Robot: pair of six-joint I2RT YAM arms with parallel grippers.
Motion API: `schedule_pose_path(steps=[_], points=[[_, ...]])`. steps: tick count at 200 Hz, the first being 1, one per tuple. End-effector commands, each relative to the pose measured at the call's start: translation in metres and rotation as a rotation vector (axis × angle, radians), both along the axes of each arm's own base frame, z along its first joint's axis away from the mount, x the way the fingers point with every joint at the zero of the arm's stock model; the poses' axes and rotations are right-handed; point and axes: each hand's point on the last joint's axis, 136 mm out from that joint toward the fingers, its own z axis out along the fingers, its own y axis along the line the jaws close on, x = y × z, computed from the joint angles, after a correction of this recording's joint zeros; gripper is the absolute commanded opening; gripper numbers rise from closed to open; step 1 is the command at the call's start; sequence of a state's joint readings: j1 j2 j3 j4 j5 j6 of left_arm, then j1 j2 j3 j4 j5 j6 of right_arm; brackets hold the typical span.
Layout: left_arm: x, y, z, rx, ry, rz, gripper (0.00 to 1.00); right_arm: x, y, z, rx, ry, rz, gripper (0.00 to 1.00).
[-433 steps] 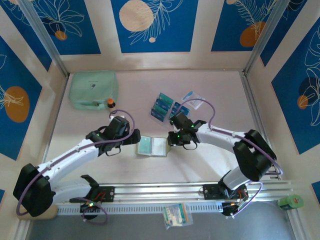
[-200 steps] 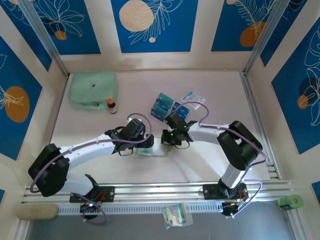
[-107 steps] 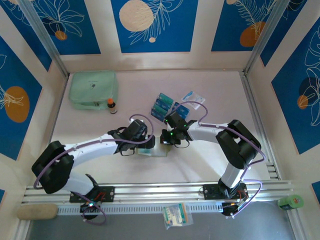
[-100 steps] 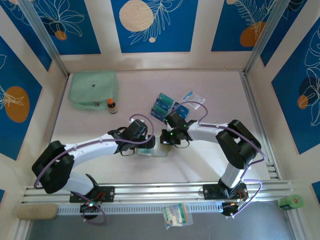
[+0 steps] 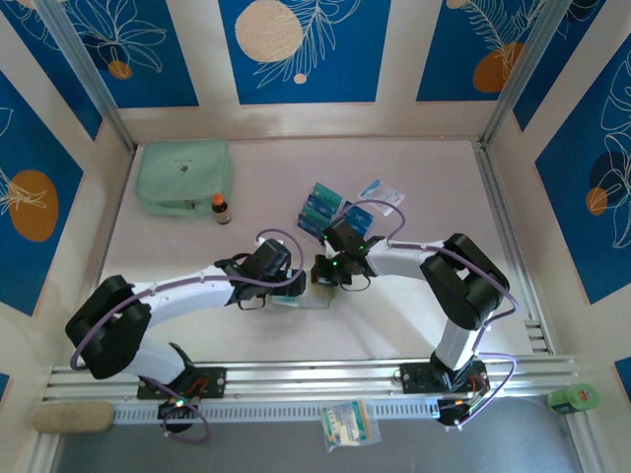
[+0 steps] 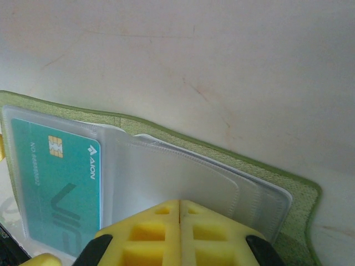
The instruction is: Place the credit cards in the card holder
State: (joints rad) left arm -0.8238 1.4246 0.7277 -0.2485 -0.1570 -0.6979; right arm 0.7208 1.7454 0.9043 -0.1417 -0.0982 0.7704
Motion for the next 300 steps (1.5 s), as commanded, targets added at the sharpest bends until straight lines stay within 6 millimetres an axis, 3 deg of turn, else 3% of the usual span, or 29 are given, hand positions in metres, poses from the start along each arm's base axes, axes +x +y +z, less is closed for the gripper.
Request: schedule_pose_path(steps=[1, 67, 106, 185, 233, 300], points=[[-0.006, -0.001, -0.006, 0.009, 0.006, -0.026, 1.0, 0.0, 0.007, 0.008, 0.019, 0.005, 0.016, 0.0], [-0.005, -0.002, -0.005, 0.004, 0.001, -0.027, 1.0, 0.009, -0.009, 0.029, 0.02, -0.053, -0.013, 0.0], [-0.005, -0.003, -0.004, 0.004, 0.0, -0.028, 1.0, 0.008, -0.013, 0.019, 0.003, -0.032, -0.014, 0.0], [-0.005, -0.004, -0.005, 0.002, -0.004, -0.035, 1.0, -0.005, 0.004, -0.008, 0.001, 0.038, 0.021, 0.0], [-0.005, -0.004, -0.008, 0.005, 0.0, -0.038, 1.0, -0.005, 0.016, -0.006, 0.017, 0.038, 0.031, 0.0], [-0.01, 0.002, -0.025, 0.028, 0.017, -0.038, 1.0, -0.003, 0.018, 0.001, 0.042, 0.039, 0.017, 0.0]])
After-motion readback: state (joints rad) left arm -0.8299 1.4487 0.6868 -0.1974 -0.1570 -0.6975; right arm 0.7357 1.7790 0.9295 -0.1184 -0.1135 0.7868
